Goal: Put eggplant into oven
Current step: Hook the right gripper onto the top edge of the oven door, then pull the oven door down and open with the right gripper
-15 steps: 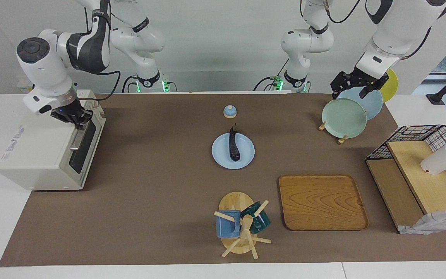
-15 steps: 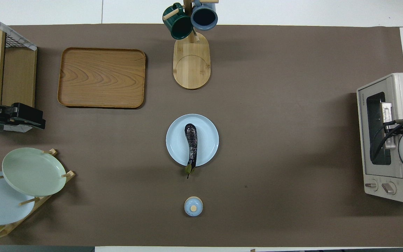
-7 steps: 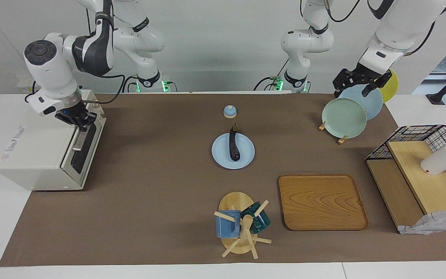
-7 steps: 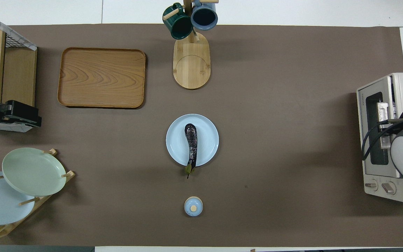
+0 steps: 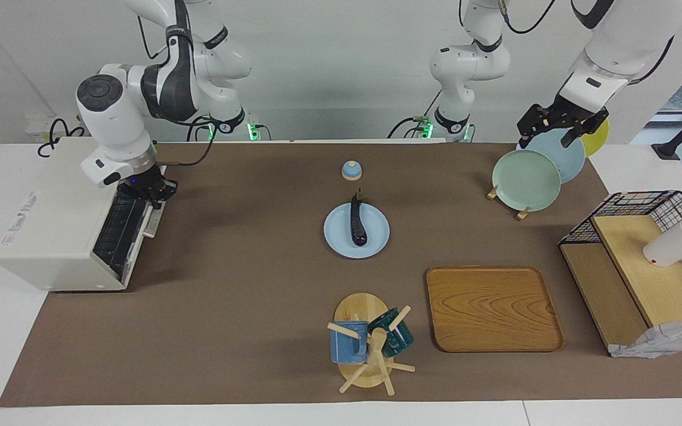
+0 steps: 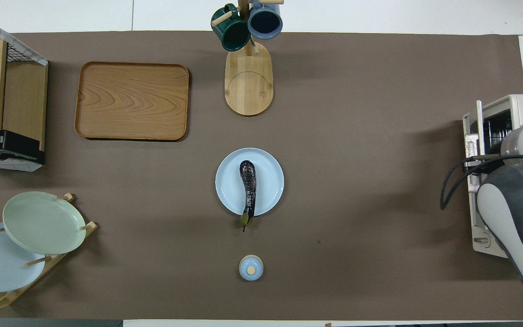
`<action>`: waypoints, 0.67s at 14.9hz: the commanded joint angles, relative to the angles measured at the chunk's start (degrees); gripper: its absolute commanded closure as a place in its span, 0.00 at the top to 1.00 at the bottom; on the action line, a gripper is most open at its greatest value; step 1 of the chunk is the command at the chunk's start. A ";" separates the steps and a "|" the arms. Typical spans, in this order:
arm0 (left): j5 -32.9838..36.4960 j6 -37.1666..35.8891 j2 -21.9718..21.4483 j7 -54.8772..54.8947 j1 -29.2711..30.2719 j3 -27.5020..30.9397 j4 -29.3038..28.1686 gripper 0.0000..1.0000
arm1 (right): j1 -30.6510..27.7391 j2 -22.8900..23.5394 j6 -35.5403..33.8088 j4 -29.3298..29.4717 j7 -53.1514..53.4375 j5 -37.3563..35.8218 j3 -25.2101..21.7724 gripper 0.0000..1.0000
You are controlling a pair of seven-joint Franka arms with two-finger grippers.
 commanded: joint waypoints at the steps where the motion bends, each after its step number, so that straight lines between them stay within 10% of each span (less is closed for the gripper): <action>1: 0.04 -1.24 0.85 0.73 0.12 -0.25 1.33 1.00 | -0.05 6.27 12.06 -0.82 0.23 -1.33 -0.58 0.00; 10: -0.14 -0.45 0.51 0.20 0.12 -0.25 0.89 1.00 | 1.18 13.92 17.52 -0.74 3.31 3.33 -0.49 0.00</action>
